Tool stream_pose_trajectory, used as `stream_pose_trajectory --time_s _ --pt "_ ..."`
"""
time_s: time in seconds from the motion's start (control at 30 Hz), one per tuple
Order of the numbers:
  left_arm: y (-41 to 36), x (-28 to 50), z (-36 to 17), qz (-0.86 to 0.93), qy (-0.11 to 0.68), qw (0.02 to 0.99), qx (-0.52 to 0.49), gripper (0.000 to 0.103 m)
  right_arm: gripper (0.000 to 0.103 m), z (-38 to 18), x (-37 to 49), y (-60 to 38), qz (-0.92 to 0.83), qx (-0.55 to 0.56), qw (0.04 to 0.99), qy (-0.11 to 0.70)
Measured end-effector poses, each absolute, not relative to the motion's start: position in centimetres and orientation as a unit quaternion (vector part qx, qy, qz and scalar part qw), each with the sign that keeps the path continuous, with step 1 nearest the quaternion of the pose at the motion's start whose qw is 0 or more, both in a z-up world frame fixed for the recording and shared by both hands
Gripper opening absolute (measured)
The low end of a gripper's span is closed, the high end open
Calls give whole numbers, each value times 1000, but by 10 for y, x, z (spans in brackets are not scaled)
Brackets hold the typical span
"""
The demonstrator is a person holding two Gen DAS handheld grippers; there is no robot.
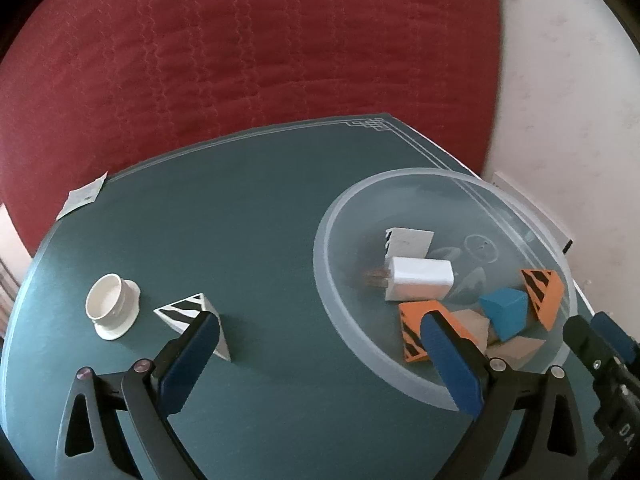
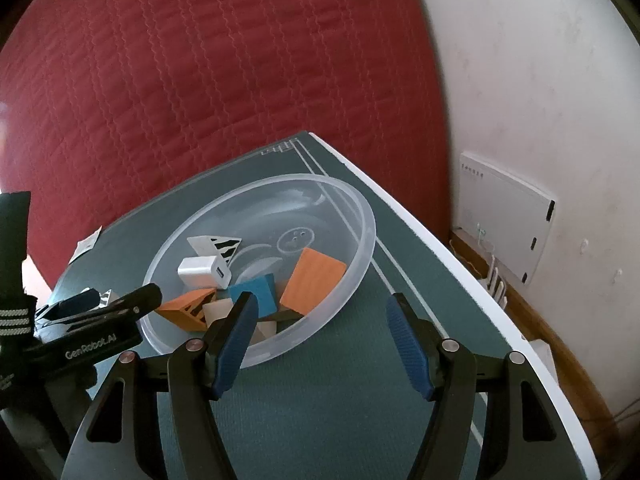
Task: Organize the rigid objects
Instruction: 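Lower the charger into the clear bowl and open the left gripper, then move the right gripper to the striped triangular block and close on it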
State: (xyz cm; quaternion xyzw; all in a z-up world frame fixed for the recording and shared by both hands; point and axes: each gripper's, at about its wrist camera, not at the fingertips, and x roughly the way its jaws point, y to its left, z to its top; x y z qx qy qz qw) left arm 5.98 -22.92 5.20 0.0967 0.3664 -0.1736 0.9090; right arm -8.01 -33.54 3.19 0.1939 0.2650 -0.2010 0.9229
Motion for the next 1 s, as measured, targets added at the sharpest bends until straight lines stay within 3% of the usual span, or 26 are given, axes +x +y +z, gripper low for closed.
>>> stream_pose_trajectory --time_s 1.0 --pt "-155 54 53 -133 378 915 49 102 68 28 -76 -344 -211 202 913 284"
